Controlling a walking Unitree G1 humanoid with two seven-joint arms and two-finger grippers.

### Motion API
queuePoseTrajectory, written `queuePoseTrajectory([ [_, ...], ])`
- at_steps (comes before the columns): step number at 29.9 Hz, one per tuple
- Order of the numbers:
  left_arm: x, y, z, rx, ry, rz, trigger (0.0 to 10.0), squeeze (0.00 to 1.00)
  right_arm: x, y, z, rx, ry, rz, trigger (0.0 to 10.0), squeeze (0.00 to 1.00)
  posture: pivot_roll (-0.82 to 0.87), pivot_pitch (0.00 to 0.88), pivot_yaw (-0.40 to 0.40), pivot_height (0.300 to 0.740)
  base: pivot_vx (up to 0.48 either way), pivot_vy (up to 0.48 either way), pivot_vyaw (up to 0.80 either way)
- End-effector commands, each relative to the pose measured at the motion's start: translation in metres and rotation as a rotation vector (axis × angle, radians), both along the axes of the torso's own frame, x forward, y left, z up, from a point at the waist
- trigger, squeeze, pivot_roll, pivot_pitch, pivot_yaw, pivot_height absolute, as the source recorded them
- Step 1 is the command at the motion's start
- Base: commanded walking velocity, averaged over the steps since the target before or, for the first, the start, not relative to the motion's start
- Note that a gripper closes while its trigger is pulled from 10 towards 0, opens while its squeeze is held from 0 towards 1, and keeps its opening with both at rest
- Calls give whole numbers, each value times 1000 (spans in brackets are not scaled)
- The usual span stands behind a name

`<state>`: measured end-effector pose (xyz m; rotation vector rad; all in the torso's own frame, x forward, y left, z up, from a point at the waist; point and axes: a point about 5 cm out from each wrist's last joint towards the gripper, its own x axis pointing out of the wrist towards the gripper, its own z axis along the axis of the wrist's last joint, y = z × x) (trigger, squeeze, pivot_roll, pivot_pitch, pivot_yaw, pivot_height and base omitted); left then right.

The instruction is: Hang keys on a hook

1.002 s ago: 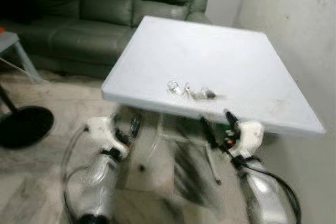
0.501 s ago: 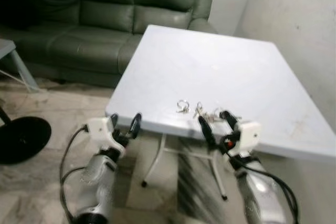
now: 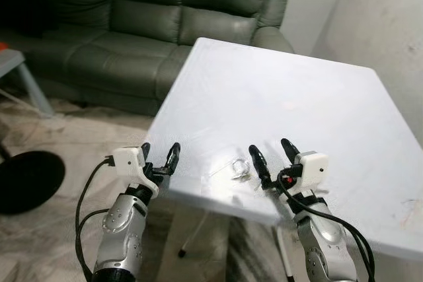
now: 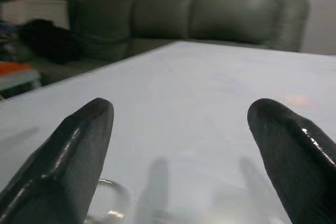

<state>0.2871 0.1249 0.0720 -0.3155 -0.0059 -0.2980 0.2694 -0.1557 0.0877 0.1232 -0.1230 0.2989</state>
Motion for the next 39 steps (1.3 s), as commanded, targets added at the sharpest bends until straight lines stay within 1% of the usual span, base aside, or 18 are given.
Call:
queuePoseTrajectory([
  [1, -1, 2, -2, 34, 13, -7, 10000, 0, 0, 1, 1, 1, 1, 1, 10000, 0, 40, 0, -93, 740, 0, 0, 0],
  [5, -2, -2, -2, 58, 3, -46, 10000, 0, 1, 1, -1, -1, 8, 0, 10000, 0, 40, 0, -93, 740, 0, 0, 0],
  [12, -4, -6, -1, 57, 0, -60, 10000, 0, 1, 1, -1, 0, 13, 1, 10000, 0, 42, 0, -94, 740, 0, 0, 0],
  [16, -5, -10, -1, 78, -4, -86, 10000, 0, 1, 1, -2, -5, 17, 4, 10000, 0, 41, 0, -93, 740, 0, 0, 0],
  [17, -7, -15, -1, 89, -9, -124, 10000, 0, 1, 0, -2, -8, 19, 6, 10000, 0, 42, 0, -94, 740, 0, 0, 0],
  [19, -8, -16, -1, 79, -12, -132, 10000, 0, 1, 0, -2, -10, 18, 6, 10000, 0, 42, 0, -93, 740, 0, 0, 0],
  [22, -10, -20, -1, 94, -6, -150, 10000, 0, 2, 0, -3, -22, 22, 11, 10000, 0, 41, 0, -93, 740, 0, 0, 0],
  [23, -12, -25, -1, 114, -5, -179, 10000, 0, 2, -1, -3, -33, 22, 18, 10000, 0, 42, 0, -94, 740, 0, 0, 0],
  [24, -12, -26, -1, 119, -5, -186, 10000, 0, 2, -2, -3, -36, 22, 19, 10000, 0, 42, 0, -94, 740, 0, 0, 0],
  [25, -16, -31, -1, 116, -2, -221, 10000, 0, 3, -3, -2, -52, 17, 24, 10000, 0, 42, 3, -95, 740, 0, 0, 0],
  [26, -16, -31, -1, 116, -2, -221, 10000, 0, 3, -3, -2, -52, 17, 24, 10000, 0, 42, 3, -95, 740, 0, 0, 0],
  [27, -19, -37, -2, 120, 1, -256, 10000, 0, 4, -6, -1, -77, 8, 30, 10000, 0, 42, 3, -95, 740, 0, 0, 0],
  [28, -19, -37, -2, 120, 1, -256, 10000, 0, 4, -6, -1, -77, 8, 30, 10000, 0, 42, 3, -95, 740, 0, 0, 0],
  [29, -23, -42, -4, 127, 8, -291, 10000, 0, 6, -9, 0, -107, 2, 45, 10000, 0, 42, 4, -95, 740, 0, 0, 0],
  [32, -27, -47, -4, 140, 13, -336, 10000, 0, 9, -15, 1, -139, -2, 67, 10000, 0, 41, 3, -95, 740, 0, 0, 0],
  [35, -30, -52, -3, 139, 11, -371, 10000, 0, 10, -22, 4, -161, -18, 108, 10000, 0, 41, 4, -96, 740, 0, 0, 0],
  [39, -33, -56, -3, 156, 14, -412, 10000, 0, 10, -31, 5, -156, -3, 156, 10000, 0, 40, 1, -93, 740, 0, 0, 0],
])
